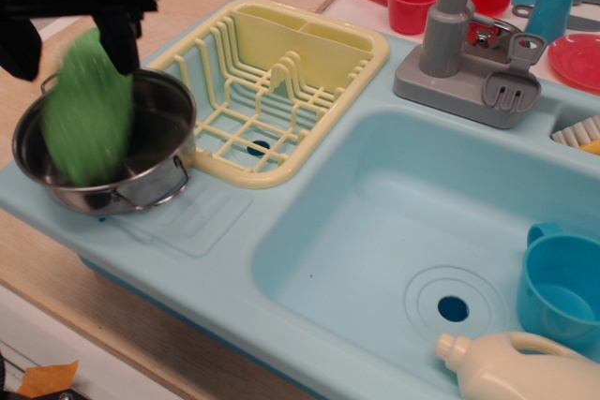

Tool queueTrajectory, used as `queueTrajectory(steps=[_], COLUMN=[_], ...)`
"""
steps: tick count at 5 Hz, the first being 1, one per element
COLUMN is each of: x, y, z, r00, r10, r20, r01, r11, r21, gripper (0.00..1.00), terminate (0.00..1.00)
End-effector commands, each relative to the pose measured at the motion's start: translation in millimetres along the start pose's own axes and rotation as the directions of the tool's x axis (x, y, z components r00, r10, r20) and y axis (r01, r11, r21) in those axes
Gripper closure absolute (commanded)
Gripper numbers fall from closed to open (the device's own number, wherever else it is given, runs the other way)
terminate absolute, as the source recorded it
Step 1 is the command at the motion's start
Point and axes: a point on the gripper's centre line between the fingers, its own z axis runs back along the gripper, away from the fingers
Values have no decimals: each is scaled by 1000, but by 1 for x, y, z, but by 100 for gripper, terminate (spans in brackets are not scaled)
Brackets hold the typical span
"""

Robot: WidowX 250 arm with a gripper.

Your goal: Put green squash into pot or pan

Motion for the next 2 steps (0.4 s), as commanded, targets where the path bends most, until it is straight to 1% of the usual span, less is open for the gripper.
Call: queueTrajectory(steps=[1, 2], x=[-4, -4], y=[-7, -7], z=[2, 2], r00=[1000, 1000], r10=[22, 22], r20=[20, 20], r01=[-22, -22], r11=[1000, 1000], r21=[-18, -18], gripper=[0, 0], terminate=[0, 100])
